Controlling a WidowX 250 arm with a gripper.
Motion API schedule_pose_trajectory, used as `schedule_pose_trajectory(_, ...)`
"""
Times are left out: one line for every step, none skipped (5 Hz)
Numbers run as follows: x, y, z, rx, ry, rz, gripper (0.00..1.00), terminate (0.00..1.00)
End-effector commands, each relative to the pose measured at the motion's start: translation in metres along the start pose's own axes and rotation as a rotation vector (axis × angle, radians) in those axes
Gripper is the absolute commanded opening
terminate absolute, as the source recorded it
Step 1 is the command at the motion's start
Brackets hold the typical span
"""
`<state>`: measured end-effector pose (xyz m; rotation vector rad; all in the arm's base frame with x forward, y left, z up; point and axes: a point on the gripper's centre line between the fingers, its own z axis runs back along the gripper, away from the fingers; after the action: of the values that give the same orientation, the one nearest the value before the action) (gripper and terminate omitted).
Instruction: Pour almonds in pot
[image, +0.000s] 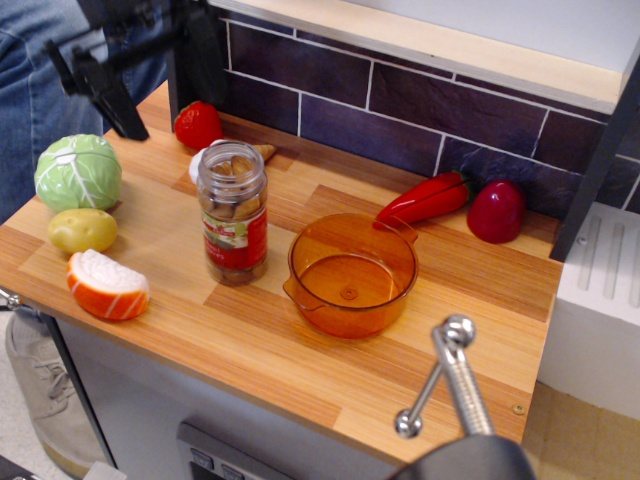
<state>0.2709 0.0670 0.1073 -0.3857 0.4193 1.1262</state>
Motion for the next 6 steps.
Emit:
schedule_pose_trajectory(0.019,0.001,-0.003,-0.020,-0.013,0.058,1.00,0.00)
schedule_pose_trajectory(0.026,-0.004,-0.019,-0.019,0.000,0.074,1.00,0.00)
schedule_pose_trajectory(0.031,-0.011,-0.030,0.002,0.046,0.095,1.00,0.00)
schedule_pose_trajectory(0.025,-0.019,-0.041,0.030,0.065,0.053,1.00,0.00)
schedule_pose_trajectory(0.009,-0.015,-0.057,0.092,0.095,0.015,1.00,0.00)
schedule_pose_trajectory(-0.001,-0.005,-0.065,0.139,0.112,-0.004,1.00,0.00)
